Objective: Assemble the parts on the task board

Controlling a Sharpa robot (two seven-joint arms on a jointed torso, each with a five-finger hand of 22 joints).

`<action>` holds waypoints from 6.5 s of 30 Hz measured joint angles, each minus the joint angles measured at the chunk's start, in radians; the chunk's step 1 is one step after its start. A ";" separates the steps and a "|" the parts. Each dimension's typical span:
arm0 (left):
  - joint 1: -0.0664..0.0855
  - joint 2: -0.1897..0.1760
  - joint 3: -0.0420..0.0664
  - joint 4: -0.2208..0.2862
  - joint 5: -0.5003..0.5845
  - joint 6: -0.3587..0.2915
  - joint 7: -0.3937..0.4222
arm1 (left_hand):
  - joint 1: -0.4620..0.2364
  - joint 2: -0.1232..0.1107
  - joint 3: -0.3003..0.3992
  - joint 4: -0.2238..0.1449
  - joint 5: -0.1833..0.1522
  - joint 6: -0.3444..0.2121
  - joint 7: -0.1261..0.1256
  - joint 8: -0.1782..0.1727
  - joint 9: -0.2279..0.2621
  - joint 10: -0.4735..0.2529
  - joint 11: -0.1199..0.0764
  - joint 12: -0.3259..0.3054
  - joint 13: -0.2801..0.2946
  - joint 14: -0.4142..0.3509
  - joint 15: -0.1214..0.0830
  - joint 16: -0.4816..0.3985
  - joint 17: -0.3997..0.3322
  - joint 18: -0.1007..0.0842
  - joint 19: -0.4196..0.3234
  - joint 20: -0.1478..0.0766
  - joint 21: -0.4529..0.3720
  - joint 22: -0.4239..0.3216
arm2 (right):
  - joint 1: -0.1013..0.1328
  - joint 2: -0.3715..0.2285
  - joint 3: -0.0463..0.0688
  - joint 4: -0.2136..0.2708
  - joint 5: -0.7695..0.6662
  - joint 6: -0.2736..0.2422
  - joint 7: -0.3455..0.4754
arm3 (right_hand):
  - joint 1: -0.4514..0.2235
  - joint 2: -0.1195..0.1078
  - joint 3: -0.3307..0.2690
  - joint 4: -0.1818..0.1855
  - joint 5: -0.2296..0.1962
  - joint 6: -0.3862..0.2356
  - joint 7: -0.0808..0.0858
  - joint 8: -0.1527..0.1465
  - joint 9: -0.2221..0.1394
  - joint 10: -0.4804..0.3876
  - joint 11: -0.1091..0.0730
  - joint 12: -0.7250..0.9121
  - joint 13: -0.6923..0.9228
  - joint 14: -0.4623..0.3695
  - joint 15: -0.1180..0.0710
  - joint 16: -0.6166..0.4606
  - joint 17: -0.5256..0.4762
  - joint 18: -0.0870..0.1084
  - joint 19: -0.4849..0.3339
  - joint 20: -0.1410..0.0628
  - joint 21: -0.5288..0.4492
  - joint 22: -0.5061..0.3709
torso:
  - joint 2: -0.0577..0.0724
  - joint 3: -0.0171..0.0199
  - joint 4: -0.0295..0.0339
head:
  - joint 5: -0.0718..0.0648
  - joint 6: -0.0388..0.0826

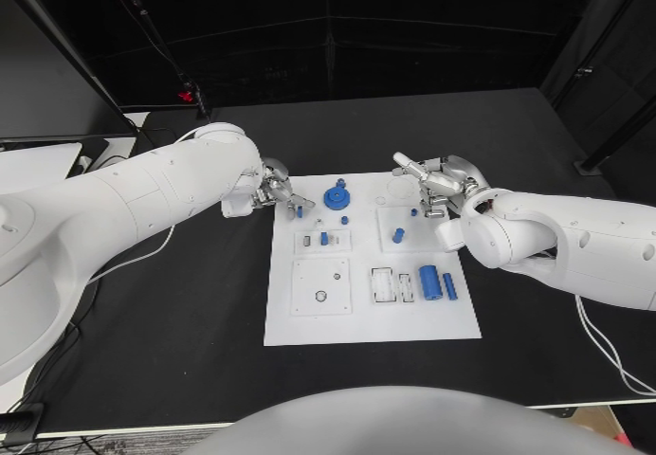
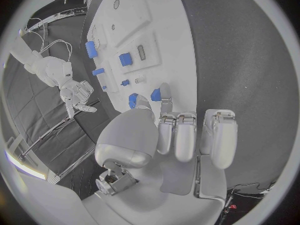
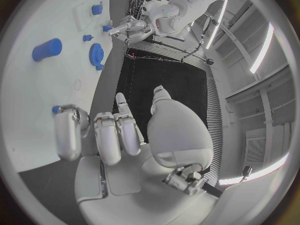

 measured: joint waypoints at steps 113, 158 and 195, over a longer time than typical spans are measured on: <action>0.056 -0.265 0.000 0.489 0.108 -0.129 -0.126 | 0.216 -0.138 0.227 0.002 0.408 0.036 0.000 -0.099 0.010 -0.010 0.005 -0.003 0.000 0.002 0.005 0.000 0.000 0.000 0.000 0.000 0.000 0.000 | -0.011 0.003 0.000 -0.015 0.000 0.000 -0.011 | -0.004 0.004 -0.004 -0.004 0.000 0.000 0.000 0.000 0.000 0.000 0.000 0.000 0.000 0.000 0.000 0.000 0.001 0.000 0.000 0.000 -0.004 0.000 | -0.003 0.0049 0.0058 | 0.017 -0.003; 0.003 -0.207 0.000 0.450 0.067 -0.160 -0.168 | 0.220 -0.141 0.246 0.002 0.416 0.033 0.004 -0.105 0.010 -0.012 0.007 -0.003 0.000 0.002 0.005 0.000 0.000 0.000 0.000 0.000 0.000 0.000 | -0.011 0.005 0.000 -0.014 0.000 0.000 -0.008 | -0.004 0.004 -0.004 -0.004 0.000 0.000 0.000 0.000 0.000 0.000 0.000 0.000 0.000 0.000 0.000 0.000 0.000 0.000 0.000 0.000 -0.004 0.000 | -0.003 0.0052 0.0051 | 0.010 -0.014; 0.001 -0.197 0.003 0.439 0.067 -0.122 -0.168 | 0.220 -0.141 0.257 0.003 0.416 0.032 0.008 -0.107 0.009 -0.011 0.008 -0.003 0.000 0.002 0.006 0.000 0.000 0.000 0.000 0.000 0.000 0.000 | -0.011 0.004 0.000 -0.015 0.000 -0.001 -0.007 | -0.004 0.004 -0.007 -0.002 0.004 0.000 0.000 0.000 0.000 0.000 0.000 0.000 0.000 0.000 0.000 0.000 0.000 0.000 -0.004 0.004 -0.010 0.000 | -0.003 0.0053 0.0054 | 0.003 -0.013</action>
